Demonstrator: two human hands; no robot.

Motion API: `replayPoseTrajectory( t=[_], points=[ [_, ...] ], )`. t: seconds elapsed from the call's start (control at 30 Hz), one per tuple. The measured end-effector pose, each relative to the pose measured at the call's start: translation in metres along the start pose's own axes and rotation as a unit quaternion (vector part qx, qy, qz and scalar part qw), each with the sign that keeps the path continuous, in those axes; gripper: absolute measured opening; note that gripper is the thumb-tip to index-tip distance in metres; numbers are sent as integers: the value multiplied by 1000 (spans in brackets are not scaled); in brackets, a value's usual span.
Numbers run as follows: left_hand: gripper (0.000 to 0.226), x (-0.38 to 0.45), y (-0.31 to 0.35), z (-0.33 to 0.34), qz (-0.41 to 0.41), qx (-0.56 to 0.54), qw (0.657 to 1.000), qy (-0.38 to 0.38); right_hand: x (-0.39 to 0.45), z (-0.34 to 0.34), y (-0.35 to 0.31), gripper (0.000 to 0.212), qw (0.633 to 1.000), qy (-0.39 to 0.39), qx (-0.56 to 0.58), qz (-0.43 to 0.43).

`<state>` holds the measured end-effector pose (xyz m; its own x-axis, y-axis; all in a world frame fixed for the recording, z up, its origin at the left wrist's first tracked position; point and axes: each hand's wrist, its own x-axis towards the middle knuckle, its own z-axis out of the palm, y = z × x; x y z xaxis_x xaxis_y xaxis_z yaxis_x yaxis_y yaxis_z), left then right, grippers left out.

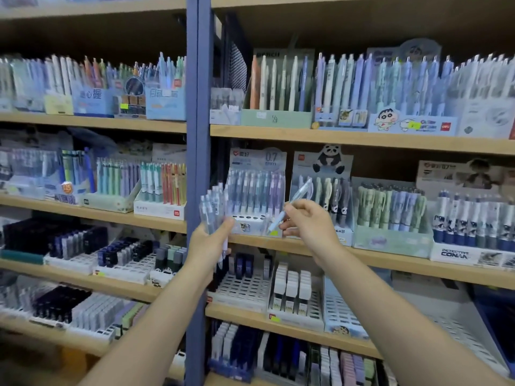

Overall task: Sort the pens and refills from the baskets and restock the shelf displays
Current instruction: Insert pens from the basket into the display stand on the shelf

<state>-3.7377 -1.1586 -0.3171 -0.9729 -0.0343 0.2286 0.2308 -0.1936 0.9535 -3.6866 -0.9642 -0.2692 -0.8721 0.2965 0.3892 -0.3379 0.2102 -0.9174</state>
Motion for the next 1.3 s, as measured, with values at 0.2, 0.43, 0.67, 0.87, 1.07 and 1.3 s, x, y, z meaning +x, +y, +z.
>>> replayPoseTrajectory(
  t=[0.2,0.43,0.67,0.87,1.07,1.3],
  points=[
    [70,34,-7,-3,-13,15,999,48,31,20,3,11,998,-5,-51,-43],
    [64,42,-15,0,-6,44,998,40,64,34,7,8,986,62,-130,-78],
    [26,35,-14,8,18,36,999,32,73,34,15,10,981,23,-183,-61],
    [31,27,-13,8,25,28,999,23,76,29,11,12,981,12,-186,-48],
    [31,23,-16,8,33,18,999,19,83,34,9,21,968,63,-231,-72],
    [13,24,-13,7,25,-9,1000,12,79,49,20,30,961,98,-239,-98]
  ],
)
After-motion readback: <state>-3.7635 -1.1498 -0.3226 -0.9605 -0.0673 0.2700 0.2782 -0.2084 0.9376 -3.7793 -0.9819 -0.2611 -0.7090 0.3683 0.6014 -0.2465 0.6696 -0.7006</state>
